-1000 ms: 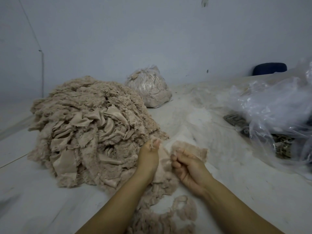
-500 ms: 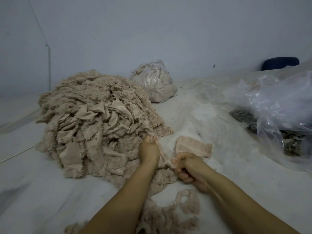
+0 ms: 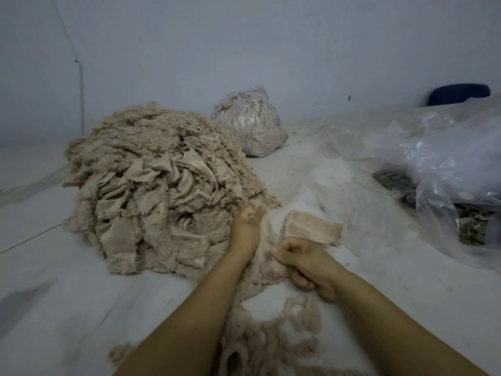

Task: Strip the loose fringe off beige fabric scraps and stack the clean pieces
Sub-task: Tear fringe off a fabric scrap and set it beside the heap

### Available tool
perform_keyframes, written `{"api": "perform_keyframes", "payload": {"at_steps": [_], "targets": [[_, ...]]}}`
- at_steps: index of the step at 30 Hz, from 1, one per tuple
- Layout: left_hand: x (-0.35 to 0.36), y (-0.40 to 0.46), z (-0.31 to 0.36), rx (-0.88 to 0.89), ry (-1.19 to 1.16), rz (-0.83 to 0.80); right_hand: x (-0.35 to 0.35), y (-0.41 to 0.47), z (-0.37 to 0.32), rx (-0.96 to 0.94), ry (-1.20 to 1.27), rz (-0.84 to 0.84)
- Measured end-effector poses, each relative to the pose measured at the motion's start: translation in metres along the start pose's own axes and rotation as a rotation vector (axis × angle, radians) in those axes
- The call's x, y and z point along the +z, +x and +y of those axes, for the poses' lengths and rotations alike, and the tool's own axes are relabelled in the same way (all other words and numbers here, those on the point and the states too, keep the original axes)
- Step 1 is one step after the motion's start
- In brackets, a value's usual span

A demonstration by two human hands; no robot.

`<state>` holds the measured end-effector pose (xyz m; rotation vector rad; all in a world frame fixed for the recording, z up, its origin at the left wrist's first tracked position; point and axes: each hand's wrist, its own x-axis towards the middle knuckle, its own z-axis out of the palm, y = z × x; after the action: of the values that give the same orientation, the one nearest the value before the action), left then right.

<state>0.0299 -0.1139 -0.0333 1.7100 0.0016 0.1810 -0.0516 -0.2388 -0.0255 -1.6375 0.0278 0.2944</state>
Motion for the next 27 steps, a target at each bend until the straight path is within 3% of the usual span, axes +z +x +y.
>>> {"api": "perform_keyframes", "payload": {"at_steps": [2, 4, 7, 9, 11, 15, 21, 25, 27], "targets": [[-0.01, -0.004, 0.016, 0.152, -0.014, -0.238, -0.008, 0.003, -0.005, -0.187, 0.013, 0.229], [-0.019, -0.005, 0.035, 0.187, -0.03, -0.452, -0.015, 0.006, -0.012, -0.332, 0.0, 0.37], [-0.024, -0.007, 0.057, 0.151, 0.01, -0.662, -0.011, 0.006, -0.014, -0.352, -0.045, 0.283], [-0.024, -0.007, 0.06, 0.175, 0.098, -0.639, -0.006, 0.006, -0.01, -0.354, -0.017, 0.214], [-0.027, -0.008, 0.058, 0.2, 0.119, -0.507, -0.003, 0.004, -0.008, -0.358, 0.11, 0.155], [-0.04, -0.006, 0.056, 0.131, -0.016, -0.316, -0.004, 0.004, -0.005, -0.267, 0.376, 0.043], [-0.045, -0.012, 0.051, 0.076, -0.017, -0.326, -0.002, 0.002, -0.007, -0.228, 0.458, 0.021], [-0.043, -0.014, 0.048, -0.048, 0.023, -0.305, -0.005, 0.004, -0.01, -0.144, 0.573, 0.115], [-0.047, -0.017, 0.046, -0.1, 0.055, -0.393, -0.007, 0.006, -0.01, -0.132, 0.598, 0.112]]}}
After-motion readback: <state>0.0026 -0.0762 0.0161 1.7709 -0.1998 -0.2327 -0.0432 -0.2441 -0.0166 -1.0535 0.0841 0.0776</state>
